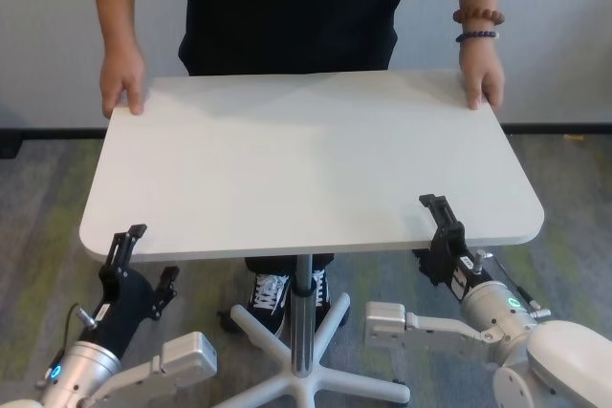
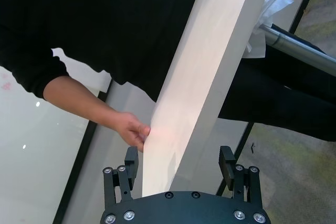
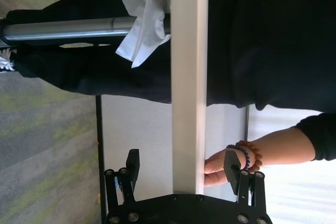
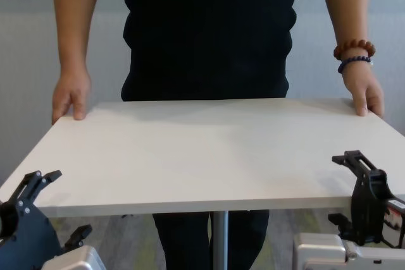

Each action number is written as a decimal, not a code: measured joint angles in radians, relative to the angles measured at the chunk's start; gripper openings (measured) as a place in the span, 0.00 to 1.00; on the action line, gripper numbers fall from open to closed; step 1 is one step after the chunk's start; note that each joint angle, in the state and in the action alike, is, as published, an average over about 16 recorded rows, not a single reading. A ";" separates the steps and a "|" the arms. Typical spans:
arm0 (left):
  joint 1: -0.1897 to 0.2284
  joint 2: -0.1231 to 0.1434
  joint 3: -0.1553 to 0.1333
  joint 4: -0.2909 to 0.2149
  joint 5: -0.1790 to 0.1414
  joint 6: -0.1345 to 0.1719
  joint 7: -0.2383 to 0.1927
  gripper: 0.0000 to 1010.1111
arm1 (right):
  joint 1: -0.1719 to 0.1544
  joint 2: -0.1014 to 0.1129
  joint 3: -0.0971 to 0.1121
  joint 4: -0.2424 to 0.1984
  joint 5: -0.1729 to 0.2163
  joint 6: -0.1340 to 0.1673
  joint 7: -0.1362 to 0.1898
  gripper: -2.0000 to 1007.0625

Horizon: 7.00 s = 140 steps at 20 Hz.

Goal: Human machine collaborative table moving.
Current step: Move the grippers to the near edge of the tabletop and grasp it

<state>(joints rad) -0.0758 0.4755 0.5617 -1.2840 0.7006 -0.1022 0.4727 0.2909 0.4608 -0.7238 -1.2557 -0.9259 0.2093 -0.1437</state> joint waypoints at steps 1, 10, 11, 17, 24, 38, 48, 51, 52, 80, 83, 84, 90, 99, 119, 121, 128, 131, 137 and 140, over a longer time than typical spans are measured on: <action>0.000 0.000 0.000 0.000 0.000 0.000 0.000 0.99 | 0.000 -0.003 0.001 0.003 -0.002 0.000 -0.001 1.00; 0.000 0.000 0.000 -0.001 -0.001 -0.001 0.000 0.99 | -0.007 -0.016 0.014 0.022 -0.027 0.002 -0.013 1.00; 0.001 0.000 0.000 -0.001 -0.001 -0.001 0.000 0.99 | -0.008 -0.017 0.016 0.024 -0.031 0.003 -0.014 1.00; 0.001 0.001 0.000 -0.001 -0.001 -0.001 0.000 0.99 | -0.012 -0.024 0.023 0.035 -0.052 0.004 -0.030 1.00; 0.001 0.001 0.000 -0.001 -0.001 -0.001 0.000 0.99 | -0.012 -0.036 0.030 0.051 -0.077 0.002 -0.049 1.00; 0.001 0.001 0.000 -0.001 -0.002 -0.002 0.000 0.99 | -0.013 -0.048 0.047 0.070 -0.082 -0.028 -0.061 1.00; 0.015 0.002 -0.037 -0.004 -0.099 -0.068 -0.020 0.99 | -0.013 -0.048 0.046 0.070 -0.081 -0.027 -0.062 1.00; 0.023 0.011 -0.053 -0.011 -0.136 -0.104 -0.036 0.99 | -0.013 -0.048 0.046 0.069 -0.081 -0.025 -0.063 1.00; 0.026 0.014 -0.057 -0.013 -0.148 -0.118 -0.041 0.99 | -0.013 -0.048 0.046 0.069 -0.081 -0.025 -0.063 1.00; 0.026 0.170 -0.027 -0.114 0.077 -0.265 -0.175 0.99 | -0.013 -0.047 0.044 0.068 -0.083 -0.022 -0.065 1.00; 0.033 0.166 -0.017 -0.112 0.148 -0.211 -0.170 0.99 | -0.013 -0.047 0.044 0.068 -0.083 -0.022 -0.065 1.00; 0.035 0.165 -0.014 -0.111 0.166 -0.198 -0.172 0.99 | -0.013 -0.047 0.044 0.068 -0.083 -0.021 -0.065 1.00; 0.059 0.169 -0.015 -0.125 0.218 -0.145 -0.186 0.99 | -0.013 -0.047 0.044 0.068 -0.083 -0.021 -0.065 1.00; 0.108 0.177 -0.038 -0.193 0.312 0.007 -0.208 0.99 | -0.013 -0.047 0.044 0.068 -0.083 -0.021 -0.065 1.00; 0.127 0.112 -0.032 -0.241 0.473 0.191 -0.248 0.99 | -0.013 -0.047 0.044 0.068 -0.083 -0.021 -0.065 1.00; 0.116 0.100 -0.025 -0.229 0.482 0.195 -0.250 0.99 | -0.013 -0.047 0.044 0.068 -0.083 -0.021 -0.065 1.00; 0.072 0.063 0.004 -0.183 0.521 0.220 -0.256 0.99 | -0.013 -0.047 0.044 0.068 -0.083 -0.021 -0.065 1.00; 0.055 0.053 0.017 -0.168 0.538 0.235 -0.260 0.99 | -0.013 -0.047 0.044 0.068 -0.083 -0.021 -0.065 1.00; 0.025 0.036 0.041 -0.141 0.565 0.261 -0.268 0.99 | -0.013 -0.047 0.044 0.068 -0.083 -0.021 -0.065 1.00; 0.012 0.028 0.051 -0.131 0.574 0.270 -0.273 0.99 | -0.013 -0.047 0.044 0.068 -0.083 -0.021 -0.065 1.00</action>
<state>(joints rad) -0.0636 0.5040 0.6126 -1.4151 1.2746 0.1680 0.2001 0.2780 0.4141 -0.6800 -1.1873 -1.0086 0.1880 -0.2083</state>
